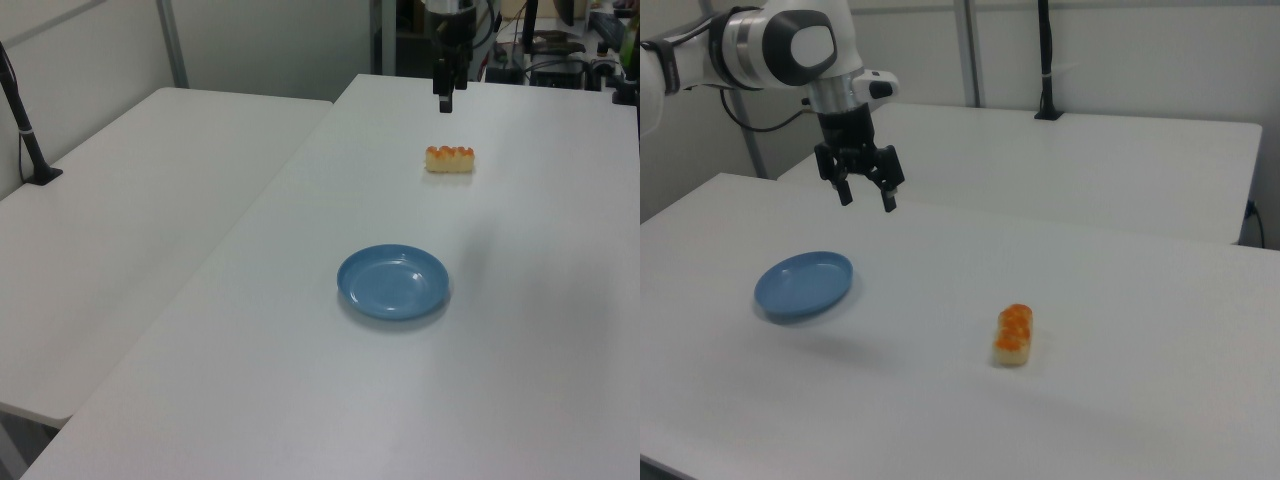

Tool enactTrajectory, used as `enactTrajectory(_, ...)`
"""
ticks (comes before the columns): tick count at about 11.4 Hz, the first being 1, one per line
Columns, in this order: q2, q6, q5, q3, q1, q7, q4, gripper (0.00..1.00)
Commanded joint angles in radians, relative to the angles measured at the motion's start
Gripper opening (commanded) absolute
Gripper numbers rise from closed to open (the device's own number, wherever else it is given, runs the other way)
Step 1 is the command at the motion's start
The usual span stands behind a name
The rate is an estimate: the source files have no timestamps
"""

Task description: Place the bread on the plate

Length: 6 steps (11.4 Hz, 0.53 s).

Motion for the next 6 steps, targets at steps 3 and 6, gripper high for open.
enactTrajectory(3,0.091,0.149,0.02,-0.233,0.015,-0.285,-0.01,1.0)
enactTrajectory(6,0.193,0.272,0.02,-0.327,0.015,-0.375,-0.05,1.0)
